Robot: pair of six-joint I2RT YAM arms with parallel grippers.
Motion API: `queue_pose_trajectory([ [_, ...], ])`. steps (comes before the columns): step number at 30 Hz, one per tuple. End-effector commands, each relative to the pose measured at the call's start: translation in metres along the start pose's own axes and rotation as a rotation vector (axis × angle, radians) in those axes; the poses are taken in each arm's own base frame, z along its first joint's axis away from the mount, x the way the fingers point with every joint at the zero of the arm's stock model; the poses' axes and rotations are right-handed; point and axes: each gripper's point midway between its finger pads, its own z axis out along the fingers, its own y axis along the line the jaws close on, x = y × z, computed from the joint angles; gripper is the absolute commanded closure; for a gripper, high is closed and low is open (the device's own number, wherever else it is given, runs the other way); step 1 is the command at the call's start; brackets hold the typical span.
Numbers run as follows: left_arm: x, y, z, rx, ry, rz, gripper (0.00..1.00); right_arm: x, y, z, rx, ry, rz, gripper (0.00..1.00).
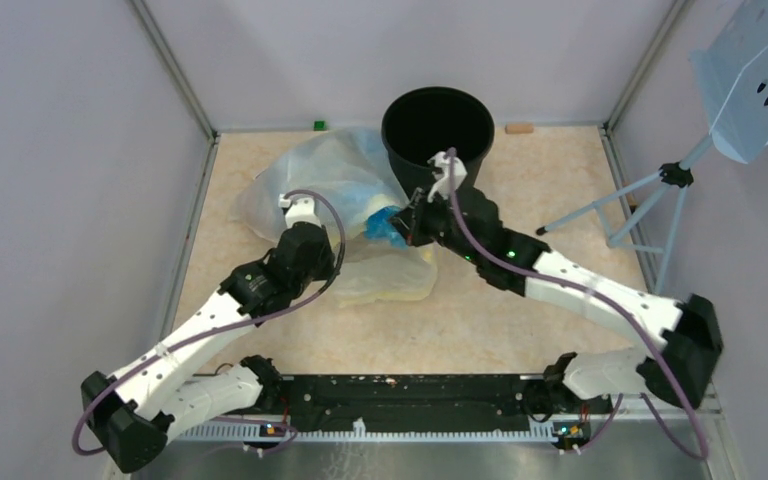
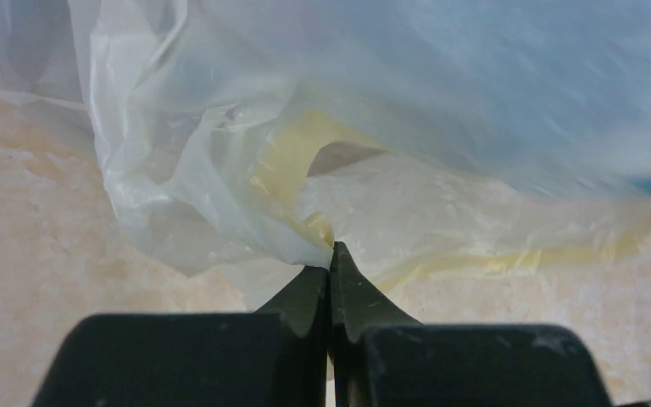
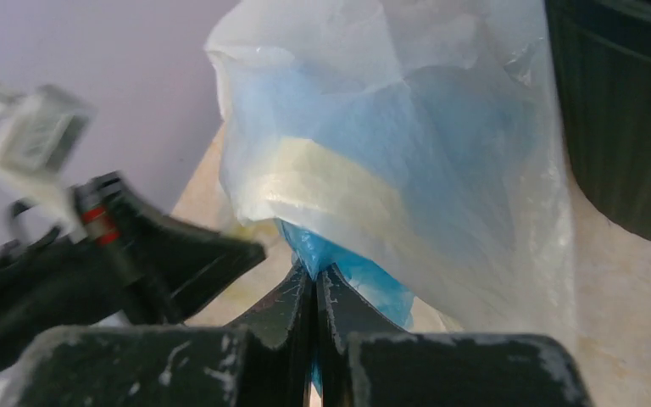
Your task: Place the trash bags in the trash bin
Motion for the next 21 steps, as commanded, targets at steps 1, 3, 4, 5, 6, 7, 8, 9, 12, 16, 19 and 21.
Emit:
queue_pose_trajectory([
  [1,-0.029,-0.009,0.022,0.006,-0.076,-0.049,1.00,-0.005,-0.019,-0.060,0.095,0.029,-0.002,1.00],
  [3,-0.033,-0.007,0.032,-0.006,-0.072,-0.049,1.00,-0.018,-0.024,-0.087,0.122,-0.006,0.001,1.00],
  [4,-0.034,-0.005,0.037,-0.010,-0.073,-0.050,1.00,-0.025,-0.023,-0.101,0.118,-0.026,0.003,1.00],
  [5,-0.037,-0.004,0.042,-0.012,-0.076,-0.055,1.00,-0.029,-0.023,-0.114,0.117,-0.034,0.004,1.00],
  [6,-0.039,-0.002,0.047,-0.016,-0.075,-0.058,1.00,-0.035,-0.022,-0.127,0.110,-0.048,0.003,1.00],
  [7,-0.041,-0.001,0.053,-0.016,-0.073,-0.062,1.00,-0.038,-0.023,-0.140,0.108,-0.059,0.003,1.00],
  [8,-0.042,0.001,0.059,-0.019,-0.065,-0.063,1.00,-0.040,-0.025,-0.152,0.115,-0.062,0.001,1.00],
  [9,-0.044,0.003,0.066,-0.026,-0.062,-0.062,1.00,-0.044,-0.026,-0.164,0.120,-0.072,0.002,1.00],
  [12,-0.045,0.008,0.086,-0.052,-0.053,-0.048,1.00,-0.047,-0.034,-0.197,0.149,-0.078,0.010,1.00],
  [16,-0.032,0.015,0.122,-0.085,-0.019,-0.046,1.00,-0.061,-0.036,-0.233,0.140,-0.146,0.053,1.00],
  [19,-0.024,0.019,0.150,-0.095,0.025,-0.056,1.00,-0.073,-0.045,-0.259,0.168,-0.219,0.079,1.00],
  [21,-0.020,0.026,0.168,-0.116,0.063,-0.068,1.00,-0.077,-0.056,-0.273,0.216,-0.253,0.082,1.00],
])
